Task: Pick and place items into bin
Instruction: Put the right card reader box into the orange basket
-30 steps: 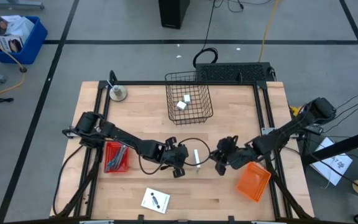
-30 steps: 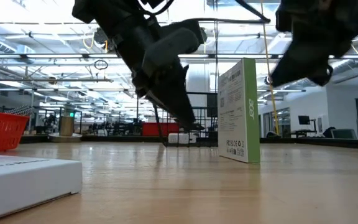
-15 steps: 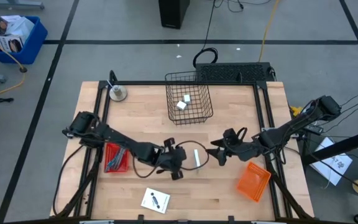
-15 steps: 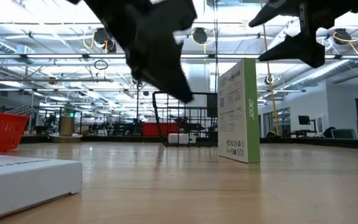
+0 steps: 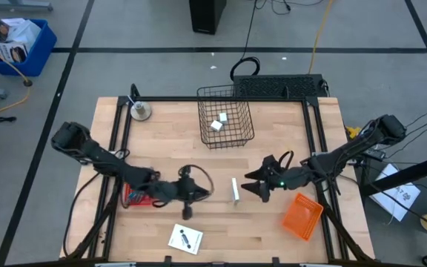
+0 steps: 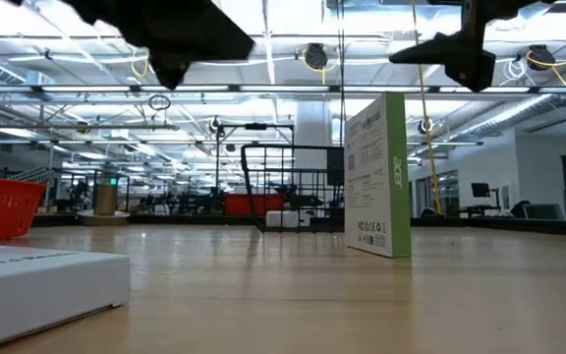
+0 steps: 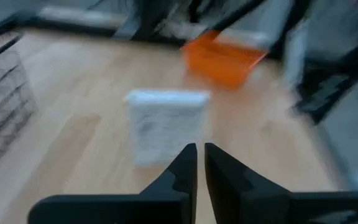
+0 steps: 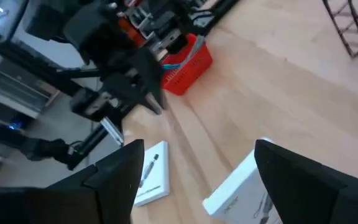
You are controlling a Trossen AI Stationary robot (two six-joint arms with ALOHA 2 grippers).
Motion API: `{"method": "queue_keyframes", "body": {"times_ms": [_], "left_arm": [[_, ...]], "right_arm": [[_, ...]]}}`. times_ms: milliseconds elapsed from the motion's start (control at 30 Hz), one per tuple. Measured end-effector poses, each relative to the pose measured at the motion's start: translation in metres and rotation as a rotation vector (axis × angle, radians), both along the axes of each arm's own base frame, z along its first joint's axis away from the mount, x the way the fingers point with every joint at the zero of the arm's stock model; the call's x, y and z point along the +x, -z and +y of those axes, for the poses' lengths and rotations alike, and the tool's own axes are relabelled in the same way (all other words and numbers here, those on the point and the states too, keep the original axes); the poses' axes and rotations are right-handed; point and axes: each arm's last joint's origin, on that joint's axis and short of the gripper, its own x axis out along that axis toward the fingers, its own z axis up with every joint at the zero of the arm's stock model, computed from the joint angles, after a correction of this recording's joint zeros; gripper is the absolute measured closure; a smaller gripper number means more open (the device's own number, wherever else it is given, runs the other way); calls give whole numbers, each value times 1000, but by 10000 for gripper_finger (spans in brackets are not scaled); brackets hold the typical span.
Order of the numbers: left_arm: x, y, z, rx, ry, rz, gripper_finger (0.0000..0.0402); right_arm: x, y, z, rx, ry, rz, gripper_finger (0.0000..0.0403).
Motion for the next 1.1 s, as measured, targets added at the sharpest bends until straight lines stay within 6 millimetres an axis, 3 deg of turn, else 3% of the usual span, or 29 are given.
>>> {"method": "queue_keyframes", "body": {"times_ms": [267, 467, 900, 1100], "left_arm": [[-38, 20, 12, -60, 32, -105, 366], [-41, 22, 11, -44, 84, -118, 366], [-42, 21, 6, -19, 171, -122, 366], [-42, 21, 7, -8, 184, -123, 366]], "right_arm": [[6, 10, -14, 190, 15, 103, 110], [28, 8, -19, 229, 22, 210, 110], [90, -53, -17, 206, 76, 638, 110], [120, -43, -9, 224, 48, 865, 110]]}}
